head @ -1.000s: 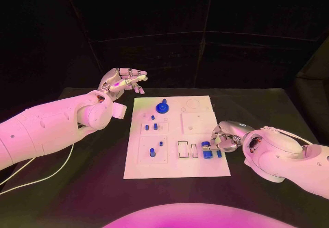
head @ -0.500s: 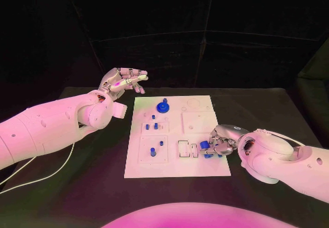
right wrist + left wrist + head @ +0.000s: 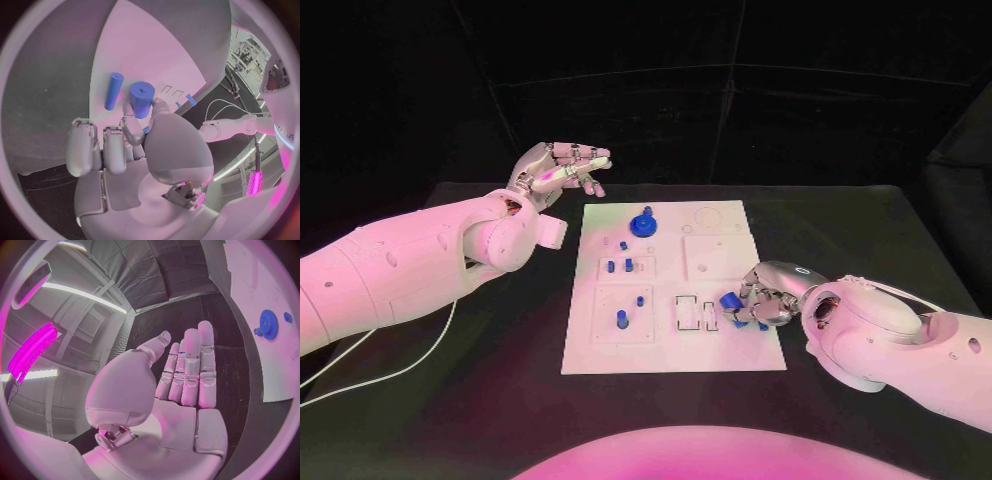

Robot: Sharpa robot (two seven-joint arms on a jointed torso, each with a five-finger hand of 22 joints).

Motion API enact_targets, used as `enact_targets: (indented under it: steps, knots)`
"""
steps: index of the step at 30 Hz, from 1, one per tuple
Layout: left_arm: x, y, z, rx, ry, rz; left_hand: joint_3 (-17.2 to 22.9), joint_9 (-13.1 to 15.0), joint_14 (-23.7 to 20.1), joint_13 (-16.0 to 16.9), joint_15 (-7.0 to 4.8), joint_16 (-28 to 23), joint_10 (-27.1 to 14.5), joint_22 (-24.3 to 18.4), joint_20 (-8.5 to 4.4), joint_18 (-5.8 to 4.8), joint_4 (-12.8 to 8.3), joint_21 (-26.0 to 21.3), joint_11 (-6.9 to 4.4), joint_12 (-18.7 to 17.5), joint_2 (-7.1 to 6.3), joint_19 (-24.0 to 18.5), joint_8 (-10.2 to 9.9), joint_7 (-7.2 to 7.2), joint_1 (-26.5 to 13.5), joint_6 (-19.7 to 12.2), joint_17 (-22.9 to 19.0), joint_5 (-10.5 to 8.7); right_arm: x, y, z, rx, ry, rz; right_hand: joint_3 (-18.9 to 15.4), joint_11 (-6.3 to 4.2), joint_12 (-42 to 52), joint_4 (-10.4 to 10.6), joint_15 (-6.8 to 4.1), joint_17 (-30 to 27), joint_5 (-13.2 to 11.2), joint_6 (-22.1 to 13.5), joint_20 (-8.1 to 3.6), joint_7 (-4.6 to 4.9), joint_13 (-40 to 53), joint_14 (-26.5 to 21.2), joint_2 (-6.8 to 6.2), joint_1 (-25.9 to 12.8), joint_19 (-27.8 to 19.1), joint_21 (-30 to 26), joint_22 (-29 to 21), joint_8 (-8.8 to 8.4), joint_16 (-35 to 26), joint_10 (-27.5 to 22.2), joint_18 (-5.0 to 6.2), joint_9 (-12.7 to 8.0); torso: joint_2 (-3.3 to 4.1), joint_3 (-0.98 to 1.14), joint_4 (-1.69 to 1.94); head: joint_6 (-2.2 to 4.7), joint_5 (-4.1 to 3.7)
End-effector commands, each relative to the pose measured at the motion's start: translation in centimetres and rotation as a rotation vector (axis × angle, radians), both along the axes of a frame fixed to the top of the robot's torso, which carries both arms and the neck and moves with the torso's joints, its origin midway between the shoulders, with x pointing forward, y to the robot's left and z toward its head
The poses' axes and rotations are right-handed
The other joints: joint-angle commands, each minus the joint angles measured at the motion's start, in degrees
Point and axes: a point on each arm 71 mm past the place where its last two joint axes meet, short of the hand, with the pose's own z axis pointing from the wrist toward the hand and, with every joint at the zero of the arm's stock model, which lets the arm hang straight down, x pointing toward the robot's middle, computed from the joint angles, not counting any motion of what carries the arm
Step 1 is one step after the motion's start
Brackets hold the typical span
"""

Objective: Assemble the parts on the task board

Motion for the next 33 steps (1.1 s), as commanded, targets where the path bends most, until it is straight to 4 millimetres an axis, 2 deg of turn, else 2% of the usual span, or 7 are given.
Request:
enact_targets:
  steps: [1, 5, 8, 17, 26, 33]
  knots:
    - [0.0, -0.1, 0.1, -0.009, -0.003, -0.009, -0.3, 0.0, -0.2, 0.1, 0.30, -0.4, -0.1, -0.1, -0.12, 0.35, 0.0, -0.2, 0.38, -0.2, 0.24, 0.4, -0.1, 0.19, 0.4, -0.4, -0.1, 0.10, -0.2, 0.4, 0.9, 0.129, -0.051, -0.023, -0.4, -0.13, 0.0, -0.2, -0.27, 0.1, 0.8, 0.2, 0.01, -0.06, -0.1, 3.4, 0.07, 0.7, 0.5, 0.3, 0.2, 0.39, 0.2, 0.2, -0.78, 0.5, -0.06, -0.01, -0.10, 0.04, -0.01]
    - [0.0, -0.1, 0.1, -0.009, -0.002, -0.010, -0.3, 0.0, -0.2, 0.1, 0.30, -0.4, -0.1, -0.1, -0.12, 0.35, 0.0, -0.2, 0.38, -0.2, 0.24, 0.4, -0.1, 0.19, 0.4, -0.4, -0.1, 0.10, -0.5, 0.9, 1.6, 0.223, -0.086, -0.013, -0.7, -0.16, -0.1, 0.0, -0.29, 0.5, 3.0, 0.1, -0.06, -0.10, 0.1, 3.5, -0.23, 1.0, 0.6, 0.5, 0.5, 0.57, 0.4, 0.3, -0.83, 0.6, -0.01, 0.06, 0.00, 0.22, -0.03]
    - [0.0, -0.2, 0.1, -0.009, -0.001, -0.011, -0.3, 0.0, -0.2, 0.1, 0.30, -0.4, -0.1, -0.1, -0.12, 0.35, 0.0, -0.2, 0.38, -0.2, 0.24, 0.4, -0.1, 0.19, 0.4, -0.4, -0.1, 0.10, -0.6, 1.2, 1.8, 0.260, -0.091, -0.010, -0.7, -0.18, -0.1, 0.0, -0.30, 0.7, 3.2, 0.1, -0.07, -0.12, 0.1, 3.5, -0.18, 1.1, 0.7, 0.5, 0.5, 0.60, 0.4, 0.3, -0.84, 0.6, 0.04, 0.00, 0.12, 0.18, -0.11]
    - [0.0, -0.2, 0.1, -0.010, -0.001, -0.012, -0.3, 0.0, -0.2, 0.1, 0.30, -0.4, -0.1, -0.1, -0.12, 0.35, 0.0, -0.2, 0.38, -0.2, 0.24, 0.4, -0.1, 0.19, 0.4, -0.4, -0.1, 0.10, -0.8, 3.5, 1.0, 0.256, 0.023, 0.045, -0.8, -0.15, -0.6, 0.5, -0.29, 0.6, 3.4, 0.1, -0.08, -0.08, -0.2, 3.5, 0.17, 0.8, 0.7, 0.5, 0.6, 0.59, 0.4, 0.2, -0.85, 0.6, 0.03, -0.04, 0.09, 0.07, 0.19]
    - [0.0, -0.4, 0.0, -0.010, 0.005, -0.018, -0.5, 0.0, -0.2, 0.1, 0.30, -0.4, 0.0, -0.3, -0.12, 0.36, 0.0, -0.4, 0.36, -0.2, 0.29, 0.5, 0.0, 0.17, 0.5, -0.4, -0.2, 0.10, -0.6, 4.6, -0.1, 0.169, 0.118, 0.020, -3.0, -0.40, -1.4, 1.1, -0.44, 0.6, 1.0, 1.4, -0.10, -0.48, -0.2, 3.4, 0.25, -3.0, 0.6, 0.5, 0.6, 1.11, 0.4, 0.3, -0.83, 0.9, 0.05, -0.05, 0.12, -0.02, 0.28]
    - [0.0, -0.4, 0.0, -0.010, 0.007, -0.020, -0.5, 0.0, -0.2, 0.1, 0.30, -0.4, 0.0, -0.3, -0.12, 0.36, 0.0, -0.4, 0.36, -0.2, 0.29, 0.5, 0.0, 0.17, 0.5, -0.4, -0.2, 0.10, -0.3, 5.0, 0.0, 0.147, 0.086, -0.011, -3.7, -0.60, -1.8, 1.1, -0.59, 0.6, 0.3, 2.0, -0.21, -0.74, -0.3, 3.4, 0.31, -3.9, 0.6, 0.5, 0.6, 1.47, 0.3, 0.4, -0.82, 1.1, -0.02, 0.00, -0.03, -0.10, 0.48]
